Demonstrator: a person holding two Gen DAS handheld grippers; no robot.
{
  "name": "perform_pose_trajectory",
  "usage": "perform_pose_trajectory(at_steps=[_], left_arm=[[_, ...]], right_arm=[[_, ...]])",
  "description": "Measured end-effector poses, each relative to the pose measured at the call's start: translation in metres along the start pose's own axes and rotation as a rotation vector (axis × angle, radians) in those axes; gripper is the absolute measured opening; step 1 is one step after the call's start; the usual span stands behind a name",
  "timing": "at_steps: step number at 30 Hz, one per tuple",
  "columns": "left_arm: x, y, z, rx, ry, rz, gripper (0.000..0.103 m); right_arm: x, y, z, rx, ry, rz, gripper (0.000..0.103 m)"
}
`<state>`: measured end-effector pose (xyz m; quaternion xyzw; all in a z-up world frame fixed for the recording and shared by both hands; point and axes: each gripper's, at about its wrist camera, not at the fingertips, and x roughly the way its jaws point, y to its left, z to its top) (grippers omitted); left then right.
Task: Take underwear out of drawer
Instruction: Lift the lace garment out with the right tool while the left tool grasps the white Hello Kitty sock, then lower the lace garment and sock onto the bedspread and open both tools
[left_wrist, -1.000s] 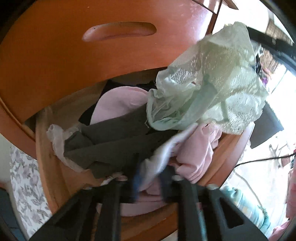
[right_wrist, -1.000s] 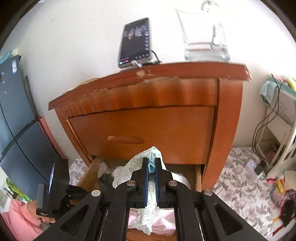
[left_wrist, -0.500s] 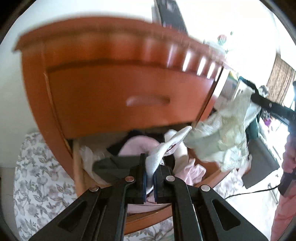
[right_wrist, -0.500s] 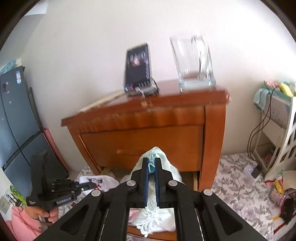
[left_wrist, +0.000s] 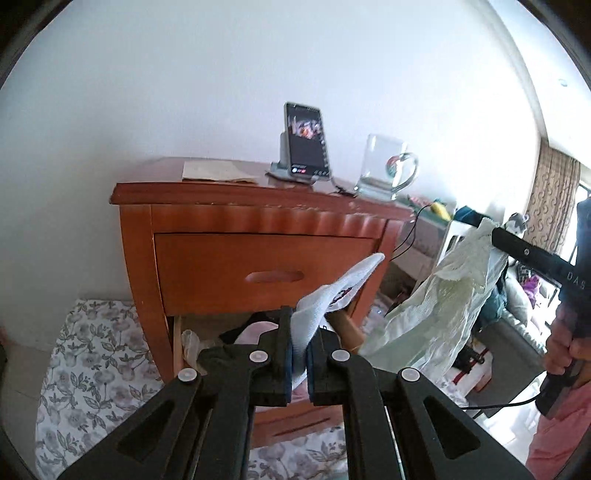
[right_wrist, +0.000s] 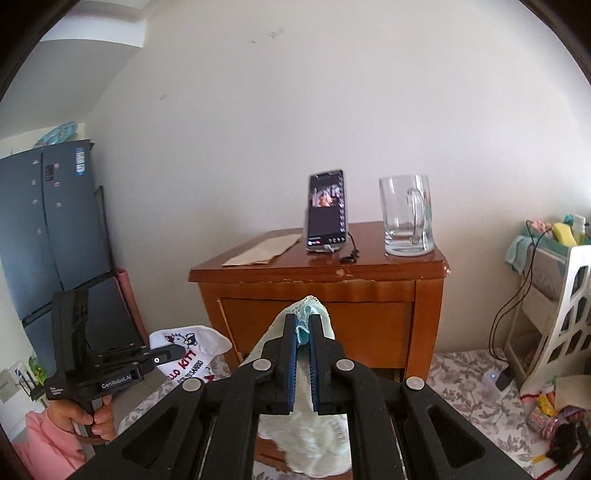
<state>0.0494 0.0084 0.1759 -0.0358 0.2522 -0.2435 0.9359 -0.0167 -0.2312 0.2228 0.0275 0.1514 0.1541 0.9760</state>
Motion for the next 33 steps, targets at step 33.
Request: perform_pose_trajectory(at_steps=[33], left_arm=[[0.129, 0.008, -0.191, -0.134, 0.593, 0.121, 0.006]], right_arm=[[0.110, -0.033, -0.233, 0.166, 0.671, -0.112, 0.008]])
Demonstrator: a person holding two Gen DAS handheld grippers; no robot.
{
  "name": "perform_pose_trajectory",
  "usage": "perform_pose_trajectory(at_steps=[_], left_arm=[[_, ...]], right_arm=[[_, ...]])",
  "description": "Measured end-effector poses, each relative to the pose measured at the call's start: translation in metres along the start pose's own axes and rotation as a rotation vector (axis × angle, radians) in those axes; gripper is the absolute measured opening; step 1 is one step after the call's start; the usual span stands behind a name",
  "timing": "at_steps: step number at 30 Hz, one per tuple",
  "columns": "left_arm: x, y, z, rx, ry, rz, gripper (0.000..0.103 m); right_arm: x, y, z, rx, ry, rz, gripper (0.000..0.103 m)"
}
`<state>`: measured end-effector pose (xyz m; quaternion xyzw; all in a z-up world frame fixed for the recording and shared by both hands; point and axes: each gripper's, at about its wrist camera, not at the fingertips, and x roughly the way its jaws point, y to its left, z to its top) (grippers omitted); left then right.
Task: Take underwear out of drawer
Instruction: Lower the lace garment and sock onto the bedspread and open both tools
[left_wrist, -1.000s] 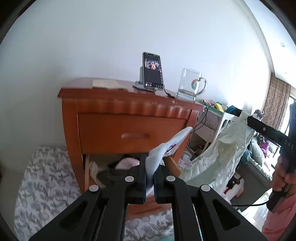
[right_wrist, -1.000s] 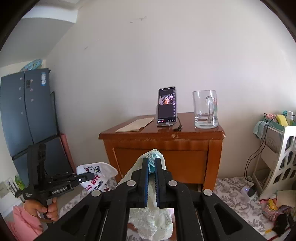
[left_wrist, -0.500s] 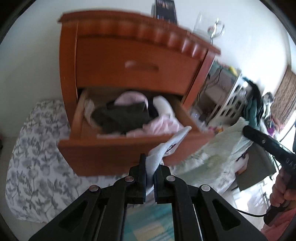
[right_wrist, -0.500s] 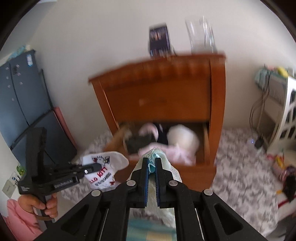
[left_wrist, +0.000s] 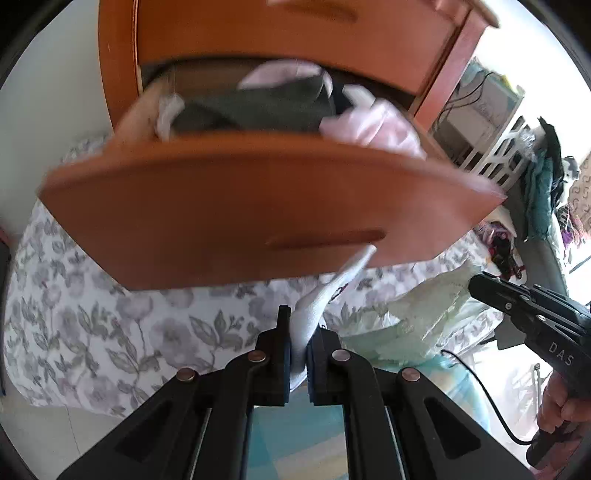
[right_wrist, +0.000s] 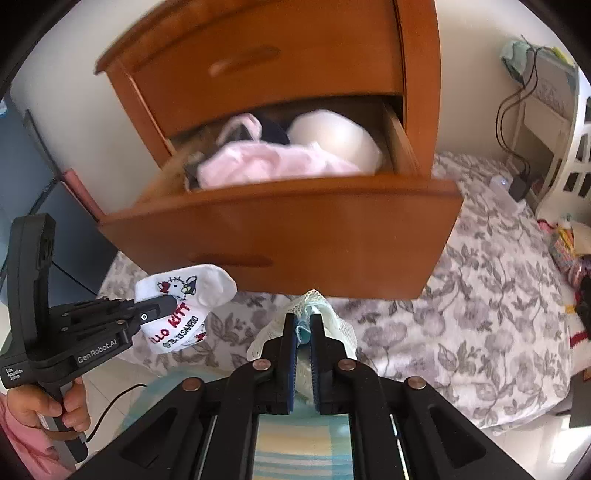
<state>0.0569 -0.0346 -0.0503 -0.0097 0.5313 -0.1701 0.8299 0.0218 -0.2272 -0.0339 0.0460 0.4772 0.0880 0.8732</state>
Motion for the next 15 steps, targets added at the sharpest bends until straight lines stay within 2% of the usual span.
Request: perform_pose_trajectory(at_steps=[6, 8, 9, 10, 12, 14, 15], left_arm=[[0.022, 0.005, -0.001, -0.023, 0.062, 0.016, 0.006], [0.026, 0.005, 0.000, -0.025, 0.074, 0.024, 0.009], [0.027, 0.005, 0.000, -0.026, 0.078, 0.027, 0.016], [0.028, 0.006, 0.000, -0.028, 0.081, 0.035, 0.031], [0.027, 0.006, 0.001, -0.032, 0.075, 0.045, 0.048], [0.026, 0.006, 0.001, -0.031, 0.071, 0.045, 0.049], [0.026, 0.006, 0.002, -0.032, 0.074, 0.045, 0.050]], right_arm=[[0.022, -0.006, -0.003, 0.011, 0.055, -0.034, 0.009], [0.028, -0.006, -0.001, 0.010, 0.068, -0.041, 0.010], [0.029, -0.005, -0.001, 0.010, 0.075, -0.042, 0.010], [0.032, -0.006, -0.001, 0.012, 0.085, -0.046, 0.015], [0.034, -0.005, -0.001, 0.011, 0.093, -0.047, 0.028], [0.035, -0.004, -0.001, 0.006, 0.094, -0.058, 0.046], [0.035, -0.004, 0.000, 0.002, 0.093, -0.066, 0.048]])
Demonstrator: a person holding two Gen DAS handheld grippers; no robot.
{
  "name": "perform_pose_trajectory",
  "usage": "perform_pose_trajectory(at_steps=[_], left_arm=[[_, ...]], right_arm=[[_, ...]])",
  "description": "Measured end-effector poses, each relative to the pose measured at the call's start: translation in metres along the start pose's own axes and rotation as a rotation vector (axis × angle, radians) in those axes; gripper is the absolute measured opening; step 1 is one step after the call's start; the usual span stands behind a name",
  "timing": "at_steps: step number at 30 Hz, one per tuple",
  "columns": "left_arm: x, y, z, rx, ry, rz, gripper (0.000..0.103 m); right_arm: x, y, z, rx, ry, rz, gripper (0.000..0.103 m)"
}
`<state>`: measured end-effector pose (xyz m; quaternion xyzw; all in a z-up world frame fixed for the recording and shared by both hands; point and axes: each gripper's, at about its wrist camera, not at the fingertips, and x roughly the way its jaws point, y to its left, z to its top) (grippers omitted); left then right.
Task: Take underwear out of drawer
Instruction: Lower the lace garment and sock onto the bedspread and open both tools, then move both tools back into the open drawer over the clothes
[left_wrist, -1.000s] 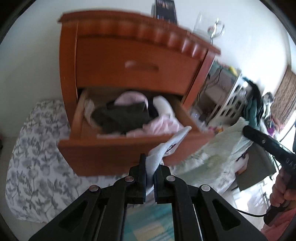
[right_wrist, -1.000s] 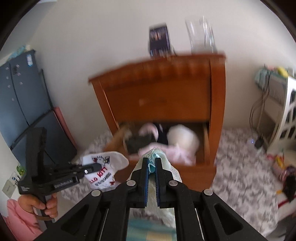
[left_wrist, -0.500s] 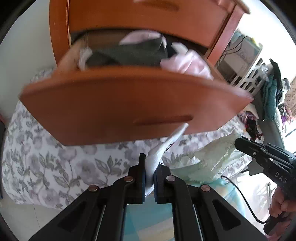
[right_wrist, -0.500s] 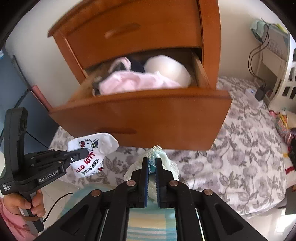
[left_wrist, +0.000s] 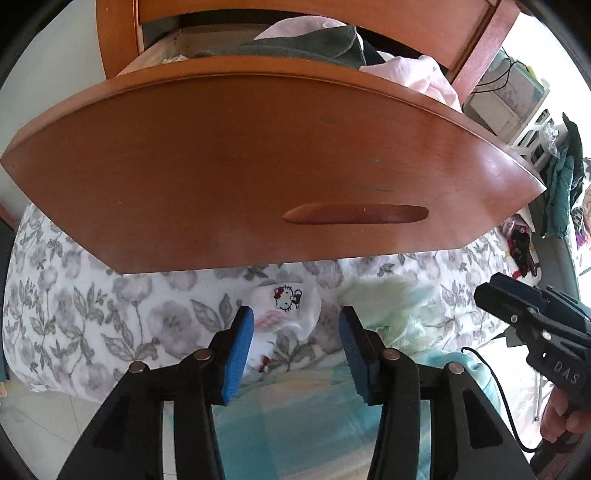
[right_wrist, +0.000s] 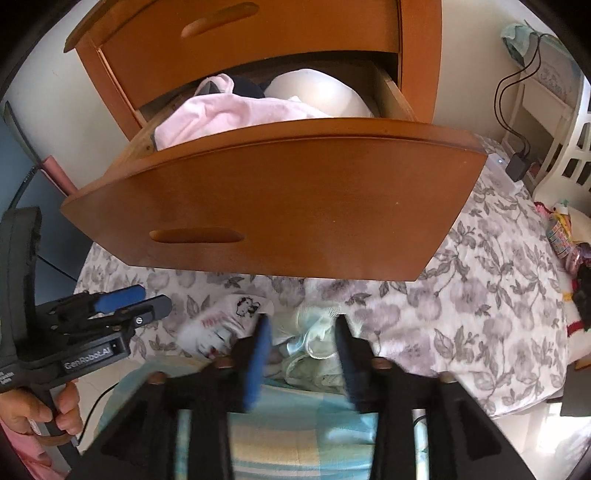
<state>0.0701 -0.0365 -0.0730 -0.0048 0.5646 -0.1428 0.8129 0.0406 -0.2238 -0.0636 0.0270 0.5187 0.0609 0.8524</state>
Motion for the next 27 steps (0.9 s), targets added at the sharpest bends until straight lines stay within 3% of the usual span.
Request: perform_pose_trajectory(at_steps=[6, 15, 17, 27], left_arm=[[-0.005, 0.002, 0.001, -0.024, -0.002, 0.006, 0.070], [-0.023, 0.010, 0.005, -0.063, -0.074, 0.037, 0.087], [-0.028, 0.011, 0.006, -0.065, -0.092, 0.039, 0.091], [-0.069, 0.013, 0.006, -0.050, -0.213, -0.003, 0.102]], right_arm=[[-0.003, 0.003, 0.001, -0.010, -0.002, -0.023, 0.069], [-0.008, -0.001, 0.000, -0.006, -0.025, -0.063, 0.093], [-0.010, 0.000, 0.000, -0.008, -0.033, -0.070, 0.103], [-0.035, -0.003, 0.000, 0.006, -0.128, -0.052, 0.103]])
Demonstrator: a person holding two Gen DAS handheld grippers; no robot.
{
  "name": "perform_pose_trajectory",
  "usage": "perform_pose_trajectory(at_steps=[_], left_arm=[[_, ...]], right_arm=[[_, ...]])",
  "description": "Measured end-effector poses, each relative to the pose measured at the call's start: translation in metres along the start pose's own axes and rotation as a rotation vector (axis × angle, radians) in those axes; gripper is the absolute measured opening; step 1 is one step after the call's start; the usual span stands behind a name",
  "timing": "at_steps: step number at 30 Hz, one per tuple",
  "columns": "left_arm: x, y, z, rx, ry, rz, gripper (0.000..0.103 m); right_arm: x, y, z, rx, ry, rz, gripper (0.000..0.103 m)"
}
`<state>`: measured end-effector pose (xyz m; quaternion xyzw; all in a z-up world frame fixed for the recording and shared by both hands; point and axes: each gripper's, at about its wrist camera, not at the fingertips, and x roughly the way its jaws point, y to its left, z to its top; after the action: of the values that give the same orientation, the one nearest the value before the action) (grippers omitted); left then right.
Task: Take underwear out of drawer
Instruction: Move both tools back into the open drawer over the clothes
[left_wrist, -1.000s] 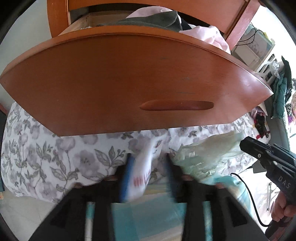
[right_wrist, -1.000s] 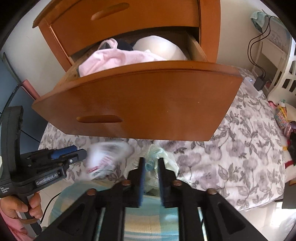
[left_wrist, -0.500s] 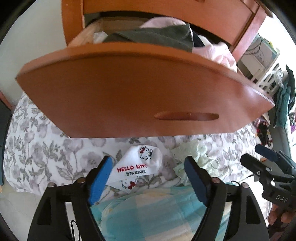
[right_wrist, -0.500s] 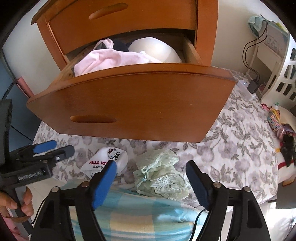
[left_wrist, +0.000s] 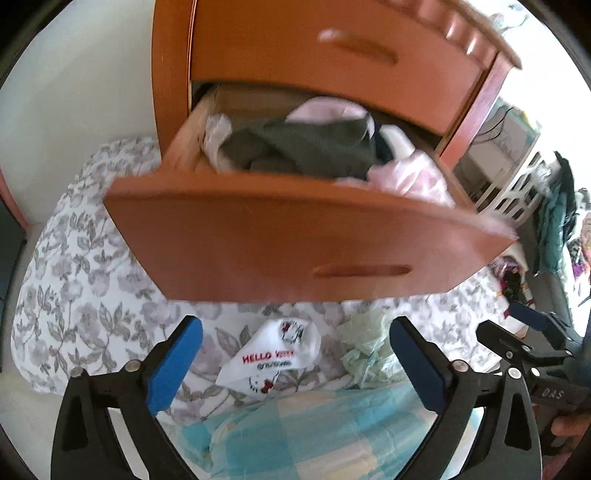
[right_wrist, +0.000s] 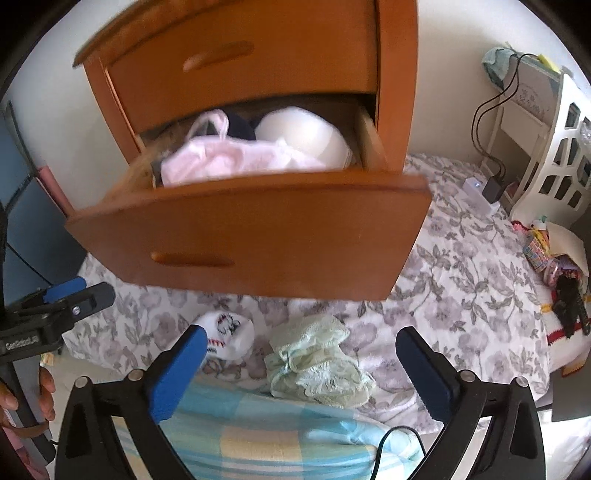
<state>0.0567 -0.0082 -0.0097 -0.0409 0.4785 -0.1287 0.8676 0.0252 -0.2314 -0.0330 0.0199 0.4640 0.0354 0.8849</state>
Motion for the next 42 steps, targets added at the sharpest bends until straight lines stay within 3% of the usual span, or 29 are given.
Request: perform_pose_trajectory(at_steps=[8, 12, 19, 28, 42], left_arm=[[-0.054, 0.001, 0.029, 0.027, -0.230, -0.038, 0.103], [-0.065, 0.007, 0.050, 0.033, -0.259, -0.058, 0.103], [-0.058, 0.013, 0.081, 0.034, -0.182, -0.001, 0.103], [-0.031, 0.018, 0.107, 0.044, -0.083, -0.023, 0.103], [0.029, 0.034, 0.143, -0.034, 0.108, -0.092, 0.103]], right_arm=[[-0.038, -0.006, 0.025, 0.036, -0.154, 0.089, 0.103], [-0.044, -0.001, 0.042, 0.013, -0.179, 0.137, 0.103], [-0.031, 0.025, 0.076, -0.081, -0.165, 0.134, 0.103], [0.013, 0.045, 0.106, -0.185, -0.049, 0.096, 0.103], [0.069, 0.036, 0.141, -0.290, 0.109, 0.068, 0.101]])
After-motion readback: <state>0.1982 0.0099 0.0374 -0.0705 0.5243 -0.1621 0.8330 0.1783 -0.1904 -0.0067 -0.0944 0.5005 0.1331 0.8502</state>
